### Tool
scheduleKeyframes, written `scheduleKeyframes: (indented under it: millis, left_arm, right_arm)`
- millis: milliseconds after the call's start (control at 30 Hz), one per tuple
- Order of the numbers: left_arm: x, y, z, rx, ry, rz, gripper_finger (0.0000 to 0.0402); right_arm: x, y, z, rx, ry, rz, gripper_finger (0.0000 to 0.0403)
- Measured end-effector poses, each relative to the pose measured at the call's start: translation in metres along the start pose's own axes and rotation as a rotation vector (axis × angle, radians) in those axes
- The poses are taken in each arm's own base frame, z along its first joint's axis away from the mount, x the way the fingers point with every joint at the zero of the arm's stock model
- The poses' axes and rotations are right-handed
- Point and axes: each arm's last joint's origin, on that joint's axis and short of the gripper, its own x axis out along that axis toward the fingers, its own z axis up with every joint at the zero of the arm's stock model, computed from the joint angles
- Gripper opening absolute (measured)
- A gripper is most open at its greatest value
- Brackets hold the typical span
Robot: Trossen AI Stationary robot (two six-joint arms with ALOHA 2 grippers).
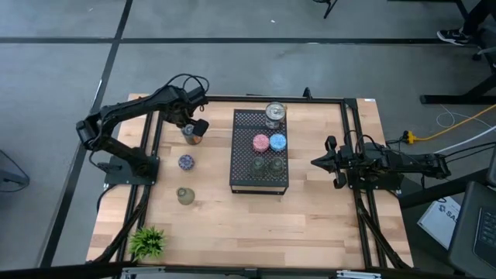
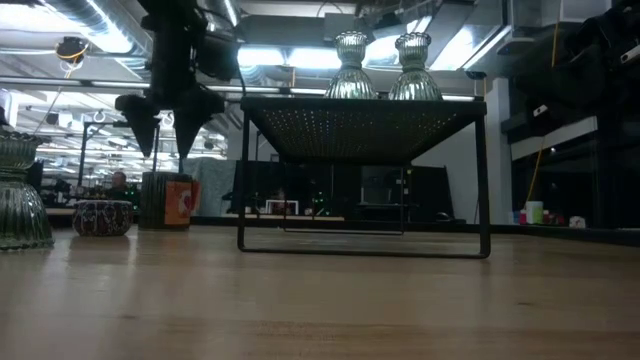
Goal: Pick & Place candle stick holders
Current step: Put the orange scented candle on the shelf aligned with the other brown scented candle
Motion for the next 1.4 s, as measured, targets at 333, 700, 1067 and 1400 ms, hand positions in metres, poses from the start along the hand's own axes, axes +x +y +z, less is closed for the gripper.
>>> scheduleKeyframes:
  millis: [333,700,1067,1400]
  left_arm:
    - [0.0017,0.0042,0.0059,0.066,-0.044,0.022,0.04]
    - [0.0011,0.0009,0.0037,0.067,-0.055,0.039,0.04]
    - [0.001,0.0014,0.0042,0.022,-0.07,0.058,0.04]
    - [0.0009,-0.0023,0.0057,0.037,-0.081,0.013,0.04]
  right_arm:
    - [0.0,0.0,0.0,0.0,0.0,0.0,0.0005]
    - [0.0,0.0,0.0,0.0,0.0,0.0,0.0005]
    - [0.0,0.0,0.0,0.0,0.0,0.0,0.0005]
    - [0.0,0.0,0.0,0.0,0.0,0.0,0.0005]
